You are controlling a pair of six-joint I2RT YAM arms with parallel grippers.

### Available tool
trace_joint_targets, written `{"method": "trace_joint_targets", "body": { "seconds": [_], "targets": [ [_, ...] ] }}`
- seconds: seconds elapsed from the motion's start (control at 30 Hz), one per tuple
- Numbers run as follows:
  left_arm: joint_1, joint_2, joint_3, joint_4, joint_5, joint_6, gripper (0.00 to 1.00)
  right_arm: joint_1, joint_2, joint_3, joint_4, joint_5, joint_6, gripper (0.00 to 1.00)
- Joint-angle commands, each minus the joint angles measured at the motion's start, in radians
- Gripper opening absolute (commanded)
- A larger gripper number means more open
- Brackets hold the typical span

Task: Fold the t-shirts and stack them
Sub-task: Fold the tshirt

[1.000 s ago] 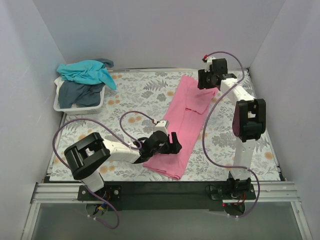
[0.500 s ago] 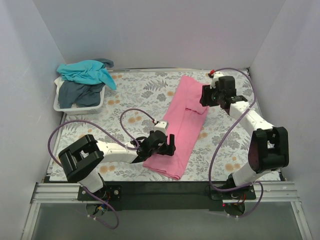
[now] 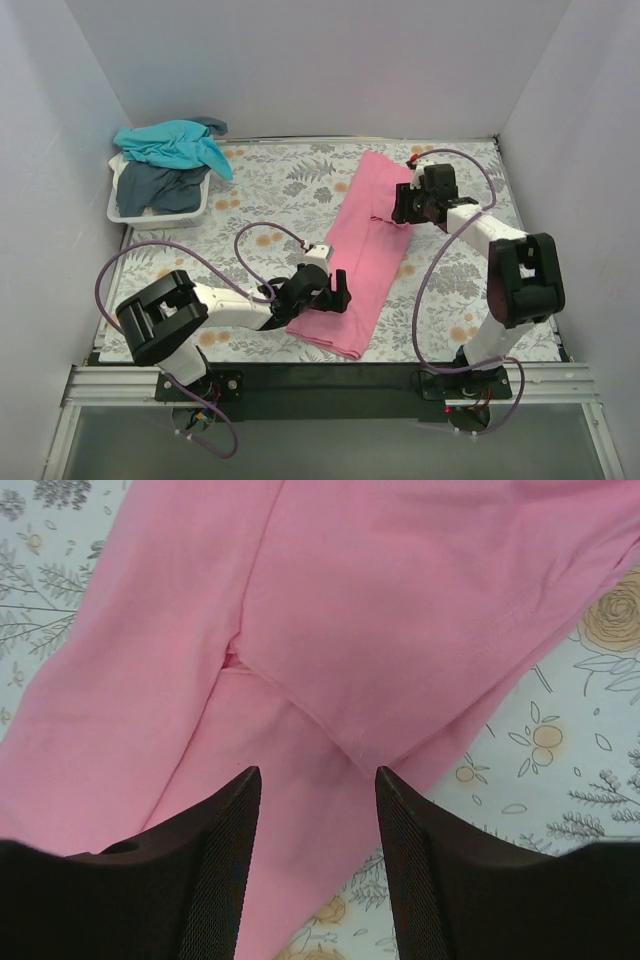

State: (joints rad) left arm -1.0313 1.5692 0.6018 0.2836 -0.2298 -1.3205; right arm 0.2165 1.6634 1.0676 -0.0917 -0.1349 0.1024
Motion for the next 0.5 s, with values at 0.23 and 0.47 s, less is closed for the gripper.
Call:
{"method": "trace_joint_targets", "body": {
  "seconds": [0.23,0.47],
  "targets": [
    [-0.016,0.04,-0.02,-0.015,0.102,-0.025,0.67,0.003,0.255,0.21,0.007,0.021,0.019,0.45],
    [-0.033,0.126,0.013,0.046,0.198,-0.037,0.66,0.001,0.38,0.327,-0.065,0.026,0.005,0.44]
  ]
}}
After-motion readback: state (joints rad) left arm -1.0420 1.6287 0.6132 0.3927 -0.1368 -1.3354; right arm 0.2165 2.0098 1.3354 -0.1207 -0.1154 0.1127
